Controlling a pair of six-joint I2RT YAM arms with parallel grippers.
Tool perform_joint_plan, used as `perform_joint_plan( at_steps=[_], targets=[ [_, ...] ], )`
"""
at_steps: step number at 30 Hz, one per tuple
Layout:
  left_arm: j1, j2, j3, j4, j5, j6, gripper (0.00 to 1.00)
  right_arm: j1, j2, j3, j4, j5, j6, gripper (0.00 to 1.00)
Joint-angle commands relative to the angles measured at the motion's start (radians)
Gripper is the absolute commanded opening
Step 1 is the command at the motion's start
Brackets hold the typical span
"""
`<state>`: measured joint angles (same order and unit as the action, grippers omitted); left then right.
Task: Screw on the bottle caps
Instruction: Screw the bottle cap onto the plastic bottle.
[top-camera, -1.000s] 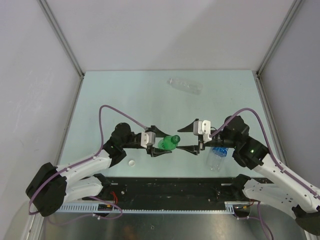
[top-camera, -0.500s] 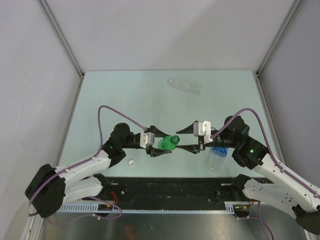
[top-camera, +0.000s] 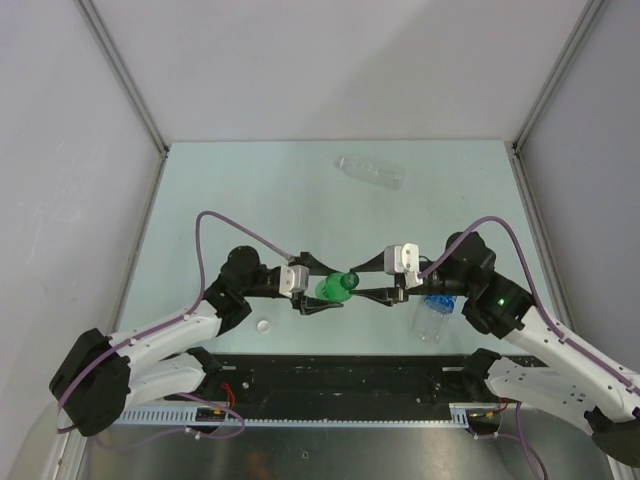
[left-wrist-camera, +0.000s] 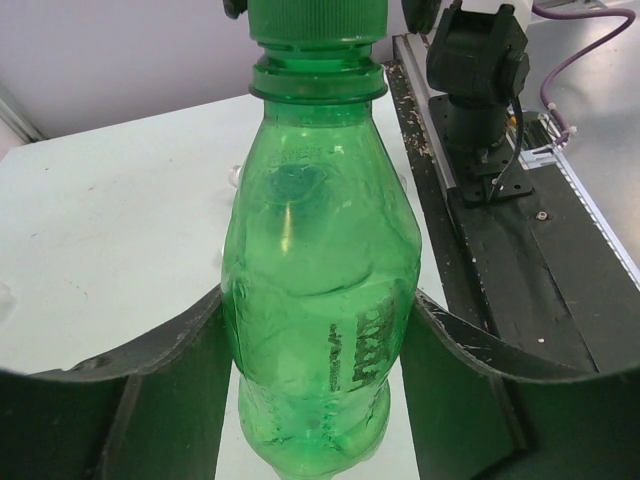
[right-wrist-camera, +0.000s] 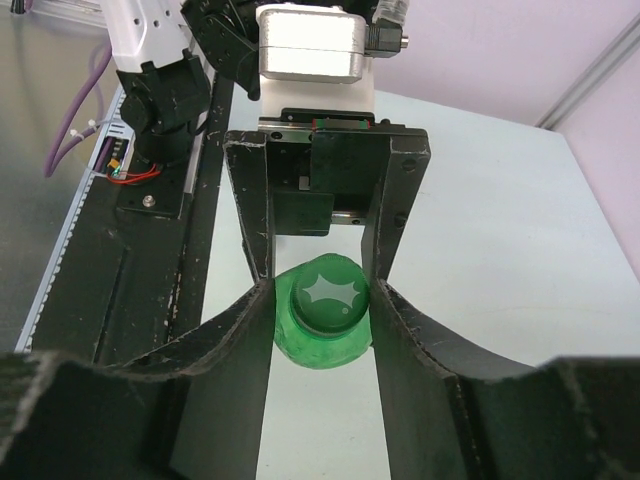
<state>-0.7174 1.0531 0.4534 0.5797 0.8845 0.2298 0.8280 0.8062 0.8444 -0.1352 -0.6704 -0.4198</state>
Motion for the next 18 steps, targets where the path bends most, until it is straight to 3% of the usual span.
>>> perform_joint_plan(
  at_steps=[1,11,18],
  targets=[
    [0.007,-0.02,0.034,0.022,0.017,0.024,0.17,0.01,0.006,0.042,0.042,-0.005,0.004,0.46],
    [0.007,-0.056,0.043,0.022,0.008,0.02,0.16,0.019,0.021,0.042,0.026,0.032,0.0,0.23],
    [0.008,-0.096,0.069,0.022,-0.08,0.01,0.16,0.025,0.045,0.042,0.021,0.093,0.023,0.14]
  ],
)
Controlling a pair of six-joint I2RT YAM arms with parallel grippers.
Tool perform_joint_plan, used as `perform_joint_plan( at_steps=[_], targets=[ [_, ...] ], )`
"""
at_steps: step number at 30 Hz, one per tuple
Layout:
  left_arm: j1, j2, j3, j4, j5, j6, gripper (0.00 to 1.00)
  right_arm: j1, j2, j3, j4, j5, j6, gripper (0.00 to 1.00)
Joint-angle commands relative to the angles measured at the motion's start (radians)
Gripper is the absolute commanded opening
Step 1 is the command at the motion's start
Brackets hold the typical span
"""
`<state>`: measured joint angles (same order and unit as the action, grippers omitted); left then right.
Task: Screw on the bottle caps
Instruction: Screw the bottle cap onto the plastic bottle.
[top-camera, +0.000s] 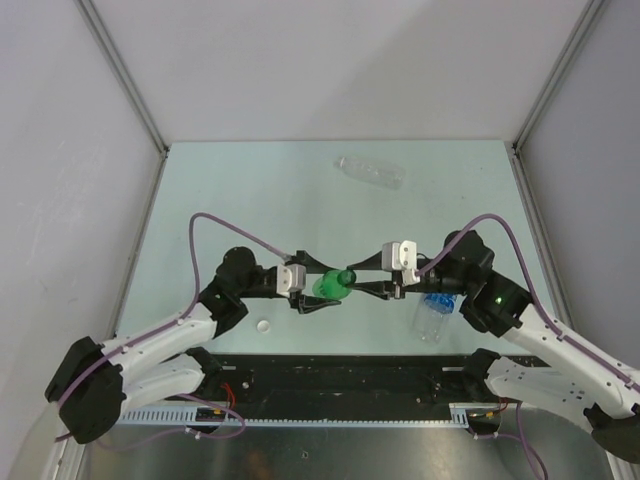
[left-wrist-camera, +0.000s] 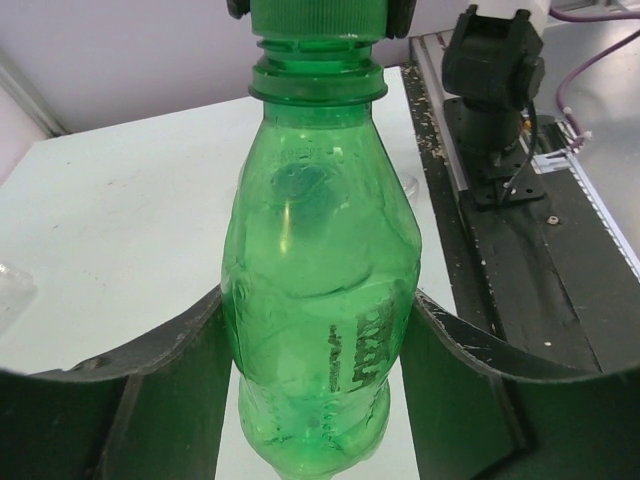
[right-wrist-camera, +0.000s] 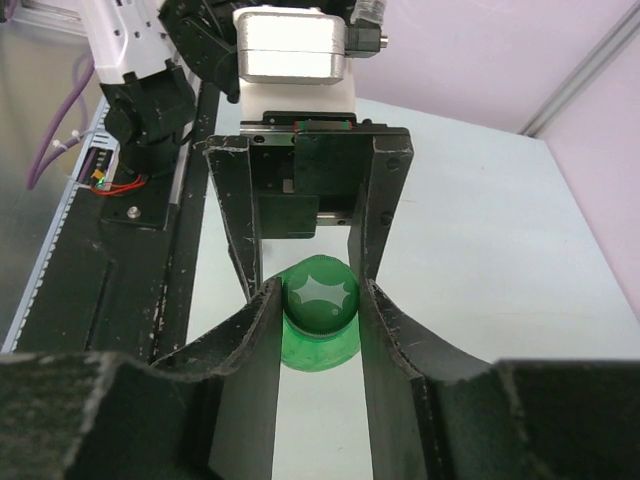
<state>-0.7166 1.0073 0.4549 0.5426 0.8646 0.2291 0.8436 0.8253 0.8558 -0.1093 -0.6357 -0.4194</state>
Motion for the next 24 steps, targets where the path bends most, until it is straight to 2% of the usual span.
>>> perform_joint_plan(
  at_steps=[1,5,8,15,19,24],
  targets=[
    [0.007,-0.056,0.072,0.059,-0.086,0.011,0.15,0.01,0.032,0.031,0.002,0.076,0.037,0.13],
    [0.005,-0.056,0.099,0.067,-0.251,-0.009,0.15,0.01,0.063,0.031,0.05,0.165,0.133,0.09],
    [0.001,-0.039,0.124,0.073,-0.323,-0.006,0.15,0.015,0.088,0.031,0.09,0.229,0.222,0.08],
    [-0.033,0.034,0.186,0.091,-0.621,0.008,0.15,0.032,0.158,0.031,0.183,0.493,0.394,0.07],
    [-0.055,0.107,0.223,0.099,-0.726,-0.005,0.14,0.042,0.212,0.033,0.208,0.608,0.412,0.07],
    [-0.089,0.165,0.229,0.15,-0.8,-0.004,0.15,0.049,0.293,0.084,0.179,0.771,0.511,0.07]
  ],
)
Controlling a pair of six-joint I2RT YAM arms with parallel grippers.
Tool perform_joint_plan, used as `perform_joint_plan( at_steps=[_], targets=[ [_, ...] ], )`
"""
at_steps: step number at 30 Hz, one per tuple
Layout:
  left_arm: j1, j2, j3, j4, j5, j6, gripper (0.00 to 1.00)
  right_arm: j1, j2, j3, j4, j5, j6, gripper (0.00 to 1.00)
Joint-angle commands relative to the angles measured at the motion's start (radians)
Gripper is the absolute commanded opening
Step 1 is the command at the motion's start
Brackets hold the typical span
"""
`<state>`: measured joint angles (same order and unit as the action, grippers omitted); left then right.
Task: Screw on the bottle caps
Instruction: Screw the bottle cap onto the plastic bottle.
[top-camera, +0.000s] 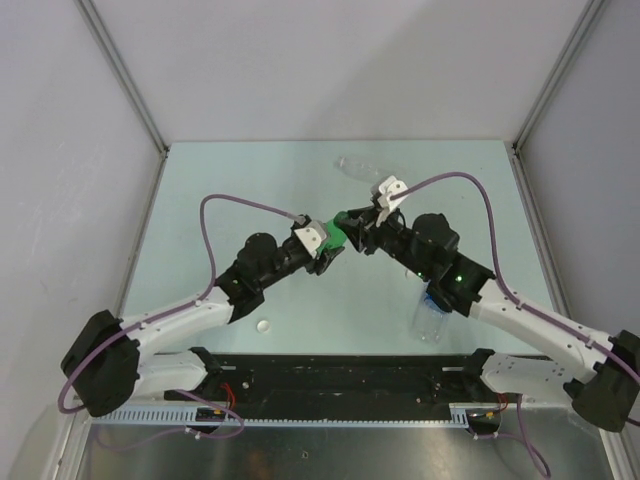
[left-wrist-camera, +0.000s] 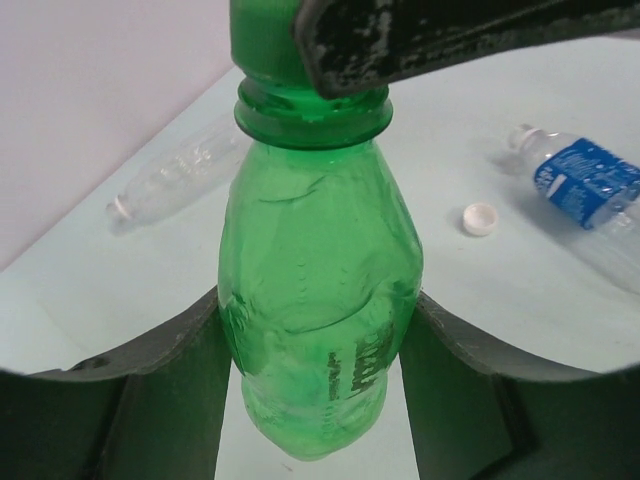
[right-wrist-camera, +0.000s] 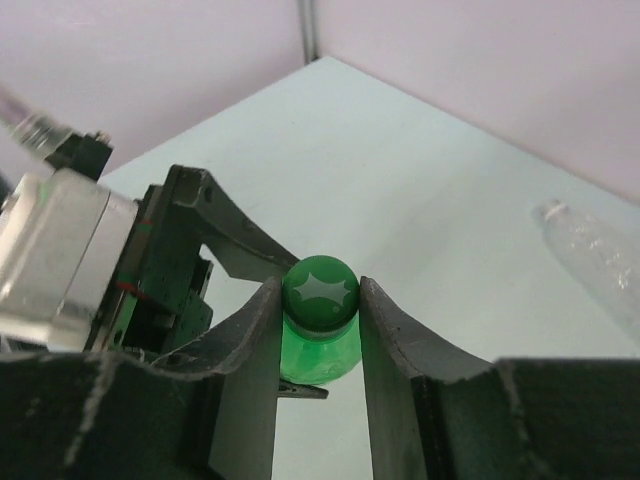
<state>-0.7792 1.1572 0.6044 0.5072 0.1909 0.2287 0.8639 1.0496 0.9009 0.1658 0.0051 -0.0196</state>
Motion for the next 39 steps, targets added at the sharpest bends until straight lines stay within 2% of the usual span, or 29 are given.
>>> perform_joint_plan(
  at_steps=[1,14,21,39],
  targets=[
    [-0.03,0.026,0.08,0.2,-0.135,-0.013,0.15,0.03,0.086,0.049,-0.109,0.156,0.128,0.07],
    [-0.036,0.11,0.056,0.34,-0.183,-0.141,0.14,0.046,0.145,0.102,-0.138,0.25,0.178,0.16],
    [-0.036,0.109,0.027,0.343,-0.124,-0.155,0.15,0.047,0.142,0.121,-0.145,0.24,0.157,0.24],
    [-0.04,0.14,0.022,0.311,-0.165,-0.186,0.14,0.055,0.124,0.137,-0.185,0.253,0.148,0.43]
  ],
)
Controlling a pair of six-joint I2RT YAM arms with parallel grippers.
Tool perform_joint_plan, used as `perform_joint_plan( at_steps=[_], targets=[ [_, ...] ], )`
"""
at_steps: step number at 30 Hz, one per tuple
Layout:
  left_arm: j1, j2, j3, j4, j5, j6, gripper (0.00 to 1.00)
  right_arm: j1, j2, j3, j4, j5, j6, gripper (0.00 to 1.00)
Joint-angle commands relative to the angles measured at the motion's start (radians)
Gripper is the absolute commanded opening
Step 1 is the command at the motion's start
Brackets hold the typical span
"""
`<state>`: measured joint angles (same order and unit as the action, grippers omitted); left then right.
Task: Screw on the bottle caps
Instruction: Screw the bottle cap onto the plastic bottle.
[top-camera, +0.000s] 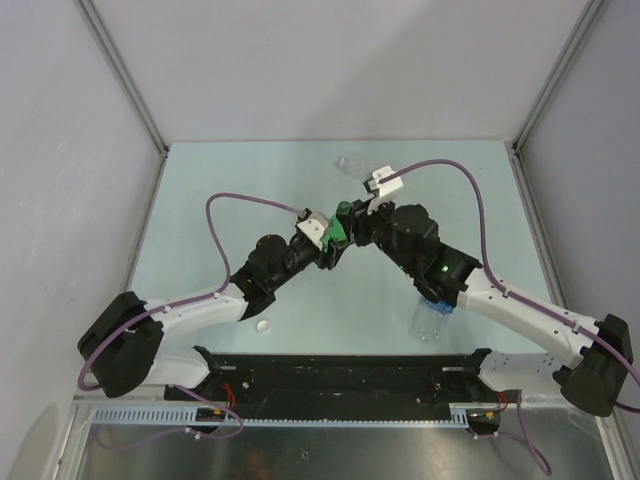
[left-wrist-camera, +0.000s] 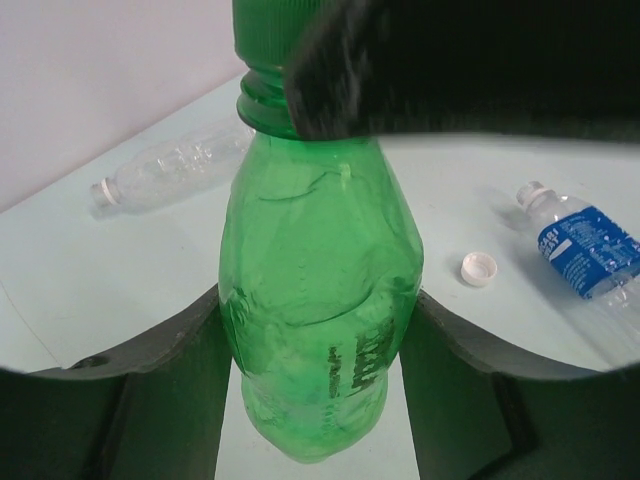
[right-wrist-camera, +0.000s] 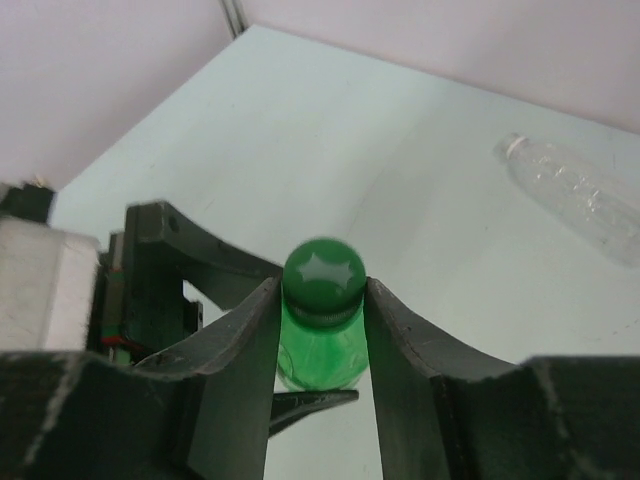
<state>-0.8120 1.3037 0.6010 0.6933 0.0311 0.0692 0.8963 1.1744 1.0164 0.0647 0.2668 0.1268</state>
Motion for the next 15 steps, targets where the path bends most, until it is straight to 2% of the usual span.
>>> perform_joint_plan(
  at_steps=[1,7,15],
  targets=[
    [-0.007,-0.008,0.024,0.122,-0.002,-0.03,0.14,0.024,-0.001,0.021,-0.088,-0.006,0.001,0.45],
    [-0.006,-0.012,0.019,0.106,-0.001,-0.038,0.14,0.036,-0.011,0.022,-0.08,-0.014,-0.016,0.54],
    [-0.006,-0.054,0.0,0.1,0.038,-0.014,0.13,0.042,-0.066,0.022,-0.134,-0.078,-0.071,0.81]
  ],
)
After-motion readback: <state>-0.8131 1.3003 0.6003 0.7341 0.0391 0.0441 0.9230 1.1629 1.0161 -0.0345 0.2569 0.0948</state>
